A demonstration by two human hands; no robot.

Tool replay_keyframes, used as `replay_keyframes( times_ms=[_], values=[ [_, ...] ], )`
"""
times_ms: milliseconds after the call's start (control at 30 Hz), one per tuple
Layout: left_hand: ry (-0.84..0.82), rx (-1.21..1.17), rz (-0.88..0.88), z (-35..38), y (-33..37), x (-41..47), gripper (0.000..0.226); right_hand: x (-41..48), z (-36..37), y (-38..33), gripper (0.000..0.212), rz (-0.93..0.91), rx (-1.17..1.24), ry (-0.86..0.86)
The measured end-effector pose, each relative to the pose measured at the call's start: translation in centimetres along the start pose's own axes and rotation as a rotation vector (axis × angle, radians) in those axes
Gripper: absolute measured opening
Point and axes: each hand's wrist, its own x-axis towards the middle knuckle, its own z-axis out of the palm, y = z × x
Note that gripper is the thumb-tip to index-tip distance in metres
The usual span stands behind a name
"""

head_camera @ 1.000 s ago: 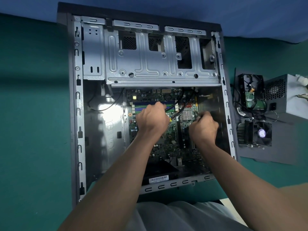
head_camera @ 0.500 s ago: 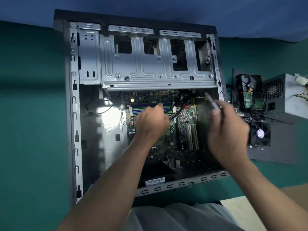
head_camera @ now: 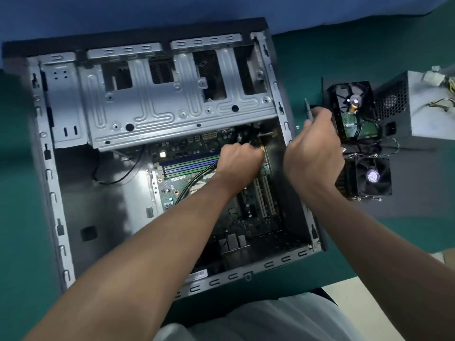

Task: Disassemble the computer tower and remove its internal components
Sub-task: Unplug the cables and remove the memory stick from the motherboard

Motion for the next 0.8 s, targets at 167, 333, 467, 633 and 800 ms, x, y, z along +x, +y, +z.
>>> replay_keyframes(
  times_ms=[167, 333, 467, 633, 800],
  values=[
    [-0.033, 0.056, -0.035, 0.8, 0.5, 0.3, 0.014, 0.0, 0.2, 0.2, 0.026, -0.020, -0.038, -0.010],
    [-0.064, 0.086, -0.068, 0.5, 1.4, 0.3, 0.014, 0.0, 0.2, 0.4, 0.024, -0.058, -0.050, -0.016],
    [-0.051, 0.113, -0.044, 0.5, 2.0, -0.1, 0.024, 0.2, 0.4, 0.7, 0.028, -0.070, -0.005, -0.023],
    [-0.047, 0.183, -0.044, 0.7, 2.0, 0.0, 0.035, 0.1, 0.3, 0.7, 0.032, -0.096, 0.030, -0.020],
    [0.003, 0.146, -0.014, 0.4, 1.5, 0.7, 0.010, 0.1, 0.5, 0.8, 0.031, -0.109, 0.005, 0.003]
  ],
)
